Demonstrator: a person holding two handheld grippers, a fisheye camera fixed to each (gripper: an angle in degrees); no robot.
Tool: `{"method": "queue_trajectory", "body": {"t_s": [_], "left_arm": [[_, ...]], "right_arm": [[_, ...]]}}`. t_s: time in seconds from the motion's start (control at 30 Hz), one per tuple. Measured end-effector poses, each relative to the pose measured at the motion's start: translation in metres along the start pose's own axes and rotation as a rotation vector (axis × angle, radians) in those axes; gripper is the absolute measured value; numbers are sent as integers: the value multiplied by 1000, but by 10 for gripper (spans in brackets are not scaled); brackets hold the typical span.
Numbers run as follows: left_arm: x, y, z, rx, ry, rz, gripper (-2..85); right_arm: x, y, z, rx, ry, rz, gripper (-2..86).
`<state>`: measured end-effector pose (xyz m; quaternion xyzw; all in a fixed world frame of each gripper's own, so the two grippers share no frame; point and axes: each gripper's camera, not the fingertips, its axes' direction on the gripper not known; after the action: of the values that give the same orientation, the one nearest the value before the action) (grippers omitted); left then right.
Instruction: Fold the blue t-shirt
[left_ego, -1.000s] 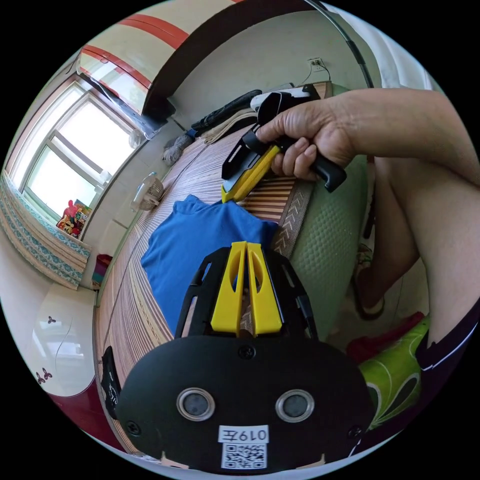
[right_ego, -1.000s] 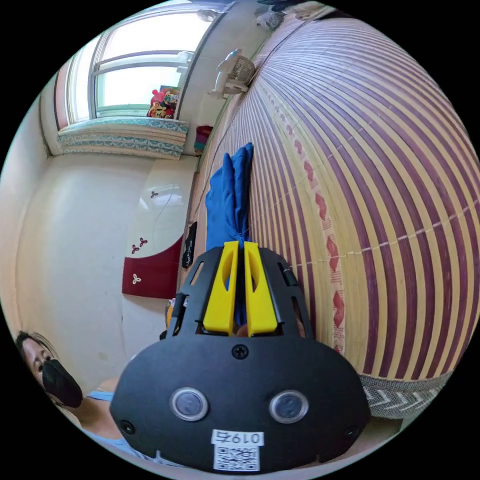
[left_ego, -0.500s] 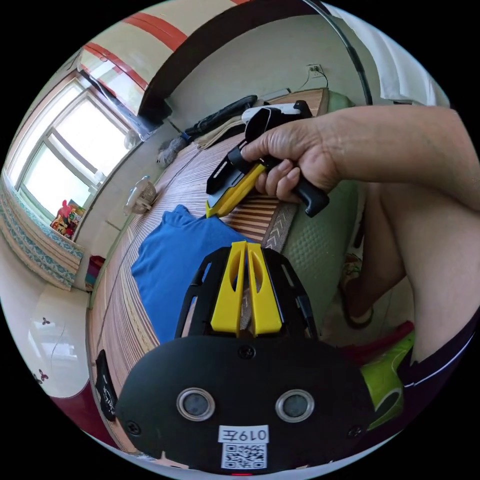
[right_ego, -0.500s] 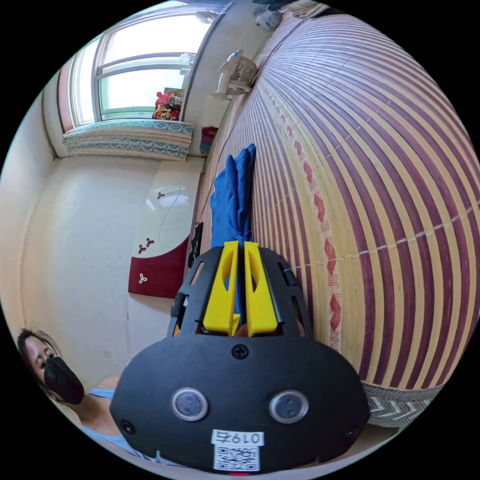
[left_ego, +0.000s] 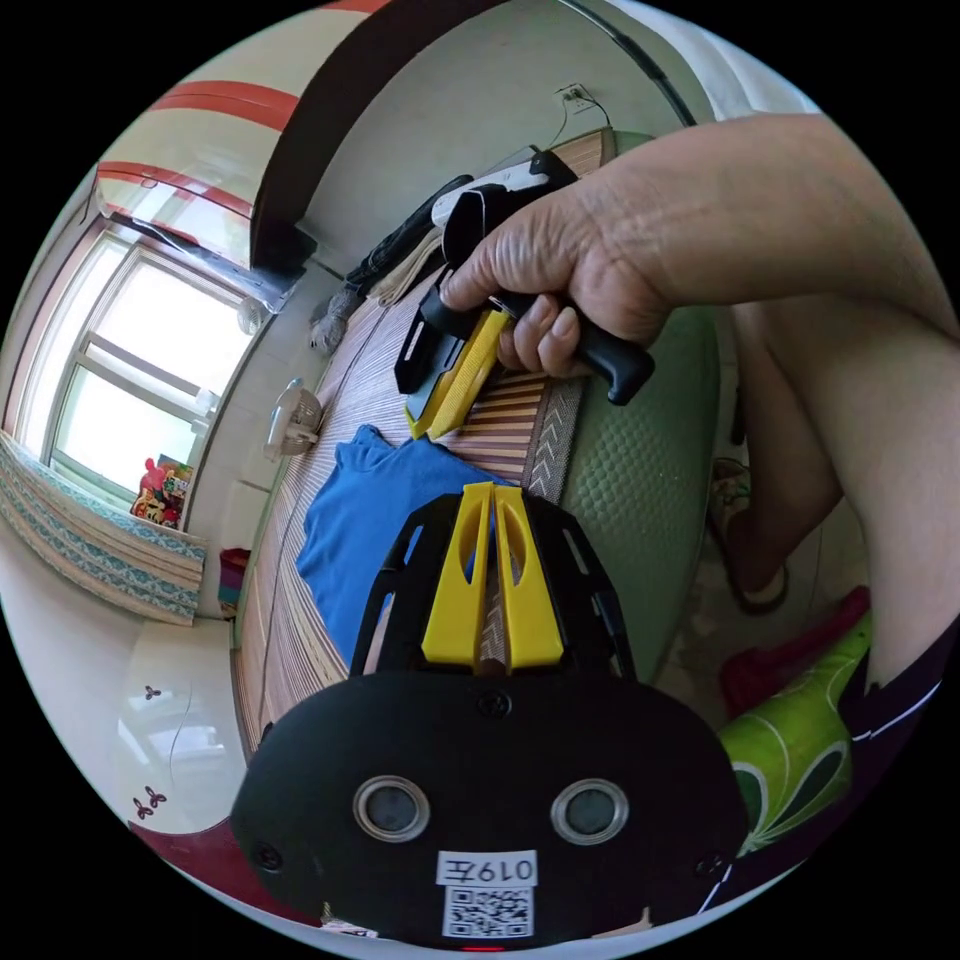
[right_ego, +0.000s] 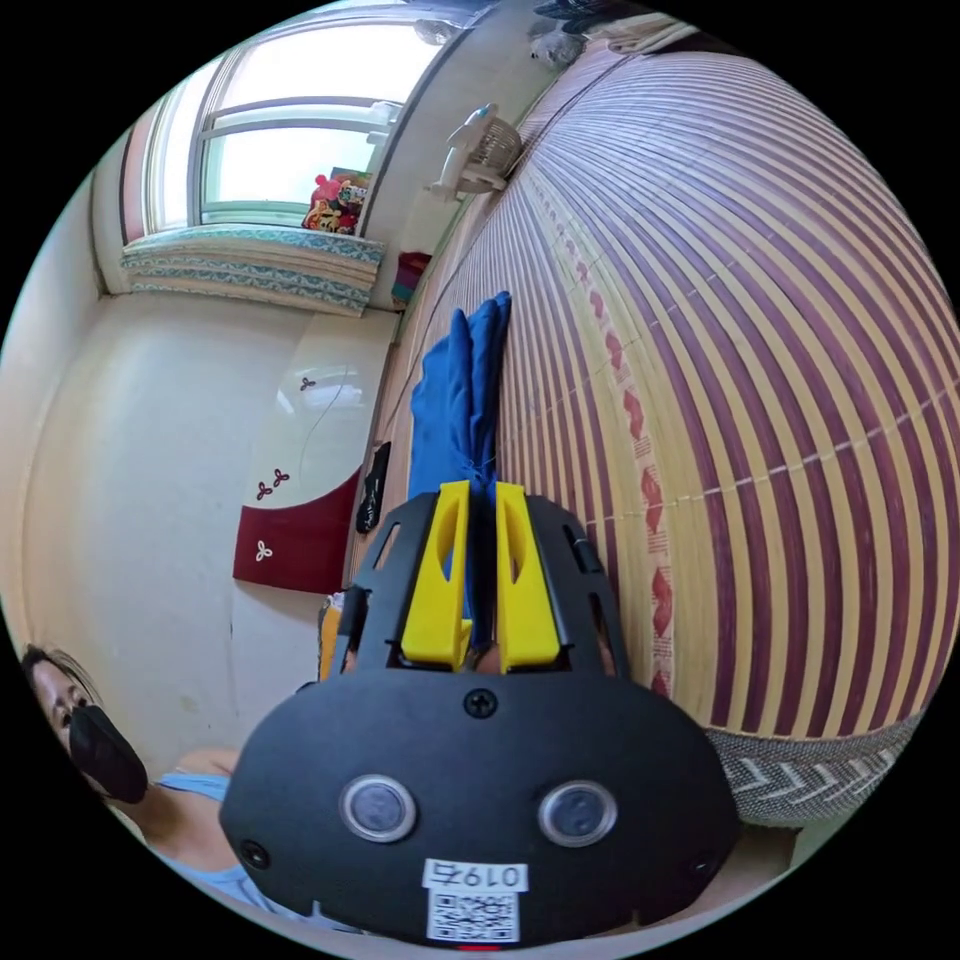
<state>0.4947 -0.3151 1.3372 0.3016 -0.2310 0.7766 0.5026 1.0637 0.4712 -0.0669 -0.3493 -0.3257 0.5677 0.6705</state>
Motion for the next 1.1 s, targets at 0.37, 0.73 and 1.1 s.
{"method": "queue_trajectory", "body": {"t_s": [0.37,0.73,1.1], "left_arm": [[3,-7,-21,-20,-4,6,8],[-4,-1,-76,78,-31,-48,9],[-19,-7,-107,44,13,-76,8]], "right_arm": [[-73,35,47,-75,393,-254,-5],[-45,64,36,-45,120,-127,48],[-77,109,41,86,60,-273,17]]}}
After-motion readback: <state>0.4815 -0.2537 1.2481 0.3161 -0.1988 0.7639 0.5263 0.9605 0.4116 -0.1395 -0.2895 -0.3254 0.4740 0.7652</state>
